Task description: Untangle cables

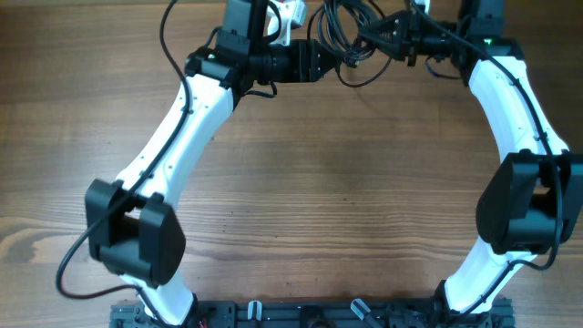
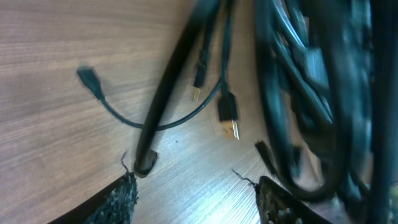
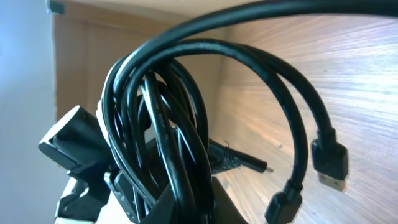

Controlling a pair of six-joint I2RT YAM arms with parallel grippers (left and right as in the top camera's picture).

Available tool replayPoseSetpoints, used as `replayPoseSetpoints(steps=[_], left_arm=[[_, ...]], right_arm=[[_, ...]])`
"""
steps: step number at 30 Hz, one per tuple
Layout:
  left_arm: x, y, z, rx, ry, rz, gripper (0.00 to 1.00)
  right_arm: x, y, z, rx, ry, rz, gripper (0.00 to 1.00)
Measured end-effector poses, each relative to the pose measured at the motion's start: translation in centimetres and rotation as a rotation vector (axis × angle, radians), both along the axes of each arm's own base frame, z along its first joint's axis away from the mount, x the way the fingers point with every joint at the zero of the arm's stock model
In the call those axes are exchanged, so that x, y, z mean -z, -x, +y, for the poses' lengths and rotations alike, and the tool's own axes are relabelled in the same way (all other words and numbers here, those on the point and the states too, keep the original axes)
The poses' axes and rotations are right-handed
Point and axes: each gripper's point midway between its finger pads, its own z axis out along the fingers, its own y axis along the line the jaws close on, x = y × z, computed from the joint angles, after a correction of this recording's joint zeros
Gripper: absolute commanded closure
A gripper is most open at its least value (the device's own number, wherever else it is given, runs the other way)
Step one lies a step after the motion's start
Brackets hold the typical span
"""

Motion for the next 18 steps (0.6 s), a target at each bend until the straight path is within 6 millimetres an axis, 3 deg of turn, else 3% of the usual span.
replayPoseSetpoints(steps=[4, 9, 18], left_arm=[[-2.9, 1.1, 0.3, 0.045, -0.002, -0.098, 0.28], [-5.1, 2.1, 1.0, 0.041, -0.021, -0.165, 0.28], [-4.8, 1.4, 1.1, 0.0, -0.074, -0.201, 0.28]], right_arm=[[-1.3, -0.1, 0.0, -0.044, -0.056, -0.02, 0.96], [-1.1, -0.4, -0.5, -0.097, -0.112, 0.016, 0.96], [-3.4, 0.2, -0.1, -0.181, -0.134, -0.042, 0.96]])
